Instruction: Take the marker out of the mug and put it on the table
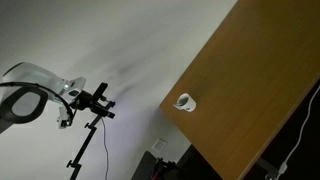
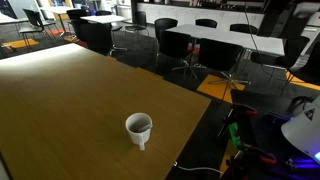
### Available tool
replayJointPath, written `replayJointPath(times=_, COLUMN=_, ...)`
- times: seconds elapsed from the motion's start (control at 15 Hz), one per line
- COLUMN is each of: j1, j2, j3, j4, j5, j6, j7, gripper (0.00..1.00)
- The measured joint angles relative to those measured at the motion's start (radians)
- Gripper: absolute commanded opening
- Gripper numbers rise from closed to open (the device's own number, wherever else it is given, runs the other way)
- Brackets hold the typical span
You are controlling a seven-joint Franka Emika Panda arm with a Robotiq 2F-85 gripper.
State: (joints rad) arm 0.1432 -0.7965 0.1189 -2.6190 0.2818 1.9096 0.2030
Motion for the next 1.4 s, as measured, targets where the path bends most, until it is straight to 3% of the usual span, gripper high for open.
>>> replayJointPath(times=0.47, j1=-0.007, j2=0.001, j3=0.0, j4=0.002, j5=0.0, j6=0.0, j7=-0.001, gripper=1.0)
replayJointPath(times=0.73, j1=-0.052, j2=0.052, j3=-0.013, j4=0.055, j5=-0.003, j6=0.003, j7=-0.001, gripper=1.0)
replayJointPath(times=1.07, j1=-0.117, j2=0.257, j3=-0.026, j4=0.172, j5=-0.015, j6=0.004, j7=0.0, gripper=1.0)
replayJointPath(times=1.4, j1=-0.128, j2=0.512, j3=-0.039, j4=0.272, j5=-0.019, j6=0.006, j7=0.0, gripper=1.0)
